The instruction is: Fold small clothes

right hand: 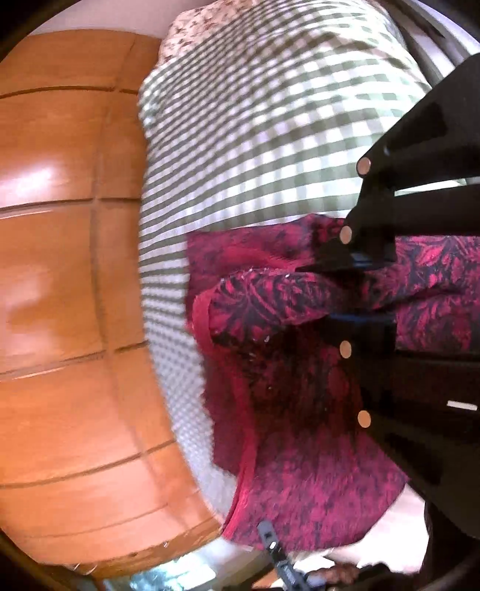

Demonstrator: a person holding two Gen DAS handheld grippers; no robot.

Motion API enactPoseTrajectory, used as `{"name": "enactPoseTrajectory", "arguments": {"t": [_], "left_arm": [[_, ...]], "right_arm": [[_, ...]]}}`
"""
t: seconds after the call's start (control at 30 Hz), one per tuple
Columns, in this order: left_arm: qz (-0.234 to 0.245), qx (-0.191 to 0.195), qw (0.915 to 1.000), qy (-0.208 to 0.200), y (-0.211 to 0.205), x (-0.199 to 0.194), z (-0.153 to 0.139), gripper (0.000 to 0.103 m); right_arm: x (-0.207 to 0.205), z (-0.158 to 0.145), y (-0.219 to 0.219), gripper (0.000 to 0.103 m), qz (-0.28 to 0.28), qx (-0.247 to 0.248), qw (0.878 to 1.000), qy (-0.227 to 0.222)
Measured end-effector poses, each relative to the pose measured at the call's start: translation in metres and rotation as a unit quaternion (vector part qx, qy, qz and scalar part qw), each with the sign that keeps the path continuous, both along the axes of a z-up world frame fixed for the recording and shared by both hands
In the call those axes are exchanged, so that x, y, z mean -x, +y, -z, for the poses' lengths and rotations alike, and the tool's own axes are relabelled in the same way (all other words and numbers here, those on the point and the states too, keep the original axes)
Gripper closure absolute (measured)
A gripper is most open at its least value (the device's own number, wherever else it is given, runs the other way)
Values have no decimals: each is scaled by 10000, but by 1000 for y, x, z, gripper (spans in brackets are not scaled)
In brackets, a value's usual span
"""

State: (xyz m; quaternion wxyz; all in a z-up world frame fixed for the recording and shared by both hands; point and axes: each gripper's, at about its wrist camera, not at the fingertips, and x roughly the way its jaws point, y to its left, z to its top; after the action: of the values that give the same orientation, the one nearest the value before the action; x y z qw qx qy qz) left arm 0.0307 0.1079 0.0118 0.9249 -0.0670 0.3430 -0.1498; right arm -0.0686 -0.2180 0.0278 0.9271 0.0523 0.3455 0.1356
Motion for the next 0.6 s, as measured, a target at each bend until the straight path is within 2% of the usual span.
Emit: {"name": "enactPoseTrajectory", "arguments": {"t": [0.13,0.27,0.47,0.6], "left_arm": [[-164,53,9998,-32,7,-15,-8,86],[-362,-64,9992,-164,12,-41,-15,86],[-664,-309,9972,-176,16,-103,-13,86],[-940,-619,9936,-4,13,-148,5,86]], "right_arm": [[-23,-23,1,87,-39,-270,9994,-210],[-64,-24,12,87,38,-308,9993,-212],[-138,-6,22,87,467,-4,9989,-16],[-175,20,29,87,738,417,9962,185]]}}
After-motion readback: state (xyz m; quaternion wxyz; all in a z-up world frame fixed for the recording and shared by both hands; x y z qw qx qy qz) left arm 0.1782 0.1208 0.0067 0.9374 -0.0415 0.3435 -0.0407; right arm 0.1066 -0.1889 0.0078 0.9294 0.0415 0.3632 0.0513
